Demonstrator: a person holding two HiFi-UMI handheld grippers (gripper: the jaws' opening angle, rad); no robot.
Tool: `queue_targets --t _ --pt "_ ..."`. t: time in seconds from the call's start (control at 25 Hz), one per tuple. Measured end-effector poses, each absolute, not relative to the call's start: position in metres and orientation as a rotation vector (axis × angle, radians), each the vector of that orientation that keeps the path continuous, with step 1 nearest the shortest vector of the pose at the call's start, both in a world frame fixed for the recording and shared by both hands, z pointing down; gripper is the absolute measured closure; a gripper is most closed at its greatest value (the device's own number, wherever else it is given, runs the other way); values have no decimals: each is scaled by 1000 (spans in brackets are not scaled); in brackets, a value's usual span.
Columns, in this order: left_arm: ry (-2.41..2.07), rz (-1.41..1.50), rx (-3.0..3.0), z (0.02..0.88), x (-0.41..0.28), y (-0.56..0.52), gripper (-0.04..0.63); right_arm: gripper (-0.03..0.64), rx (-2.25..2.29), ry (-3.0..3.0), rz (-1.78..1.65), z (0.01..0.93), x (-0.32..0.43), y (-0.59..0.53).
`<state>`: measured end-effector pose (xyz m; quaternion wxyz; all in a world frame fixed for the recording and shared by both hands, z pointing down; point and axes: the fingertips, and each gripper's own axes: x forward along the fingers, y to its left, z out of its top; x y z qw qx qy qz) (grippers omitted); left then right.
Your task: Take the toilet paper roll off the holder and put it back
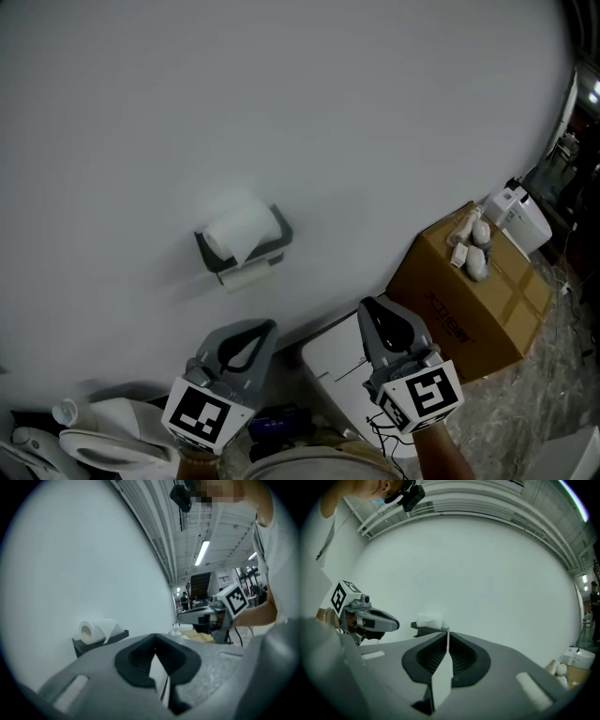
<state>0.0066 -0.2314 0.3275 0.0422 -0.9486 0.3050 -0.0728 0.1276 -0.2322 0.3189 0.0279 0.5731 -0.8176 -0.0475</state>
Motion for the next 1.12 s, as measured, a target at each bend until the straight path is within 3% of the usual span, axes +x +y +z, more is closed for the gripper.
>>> queue_targets --t 1.12 --pt "817 -180 -2940 344 24 -232 601 606 1799 -2516 -71 335 136 -229"
